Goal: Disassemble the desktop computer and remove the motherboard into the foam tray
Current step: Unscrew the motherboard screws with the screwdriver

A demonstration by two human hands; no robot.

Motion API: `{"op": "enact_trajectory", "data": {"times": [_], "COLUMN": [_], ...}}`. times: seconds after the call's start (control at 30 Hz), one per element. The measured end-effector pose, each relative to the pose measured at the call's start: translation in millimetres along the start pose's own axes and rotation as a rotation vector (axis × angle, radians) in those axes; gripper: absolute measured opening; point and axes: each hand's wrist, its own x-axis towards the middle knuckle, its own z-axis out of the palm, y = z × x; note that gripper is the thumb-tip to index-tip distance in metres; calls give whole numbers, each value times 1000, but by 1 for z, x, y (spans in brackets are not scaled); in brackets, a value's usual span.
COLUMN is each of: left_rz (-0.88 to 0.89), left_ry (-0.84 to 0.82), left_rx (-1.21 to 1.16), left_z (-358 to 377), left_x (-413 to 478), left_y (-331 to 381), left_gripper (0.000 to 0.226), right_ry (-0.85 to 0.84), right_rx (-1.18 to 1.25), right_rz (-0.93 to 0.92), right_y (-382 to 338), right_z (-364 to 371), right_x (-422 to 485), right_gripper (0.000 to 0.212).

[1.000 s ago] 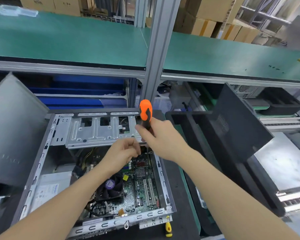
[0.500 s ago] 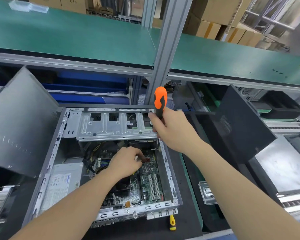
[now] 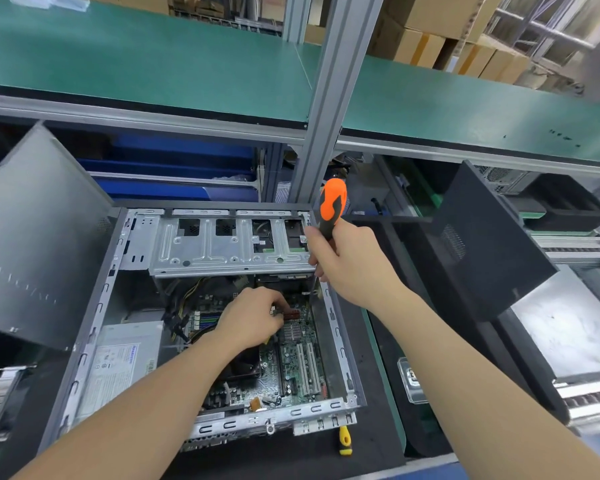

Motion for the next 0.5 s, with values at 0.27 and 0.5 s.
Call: {"op": "enact_trajectory", "data": {"times": [0.27,0.5], "left_rz": [4,14], "left_ry": [-3,-1], "left_rx": [4,3], "left_z": [2,2], "left_x": [2,3], "left_y": [-2,-2], "left_gripper": [19,18], "right_ry": [-9,-13], "right_rx": [-6,-14], "right_rz": [17,17], "right_y": [0,-1], "right_z": [-1,-2], "right_x": [-2,-3], "right_gripper": [41,42]}}
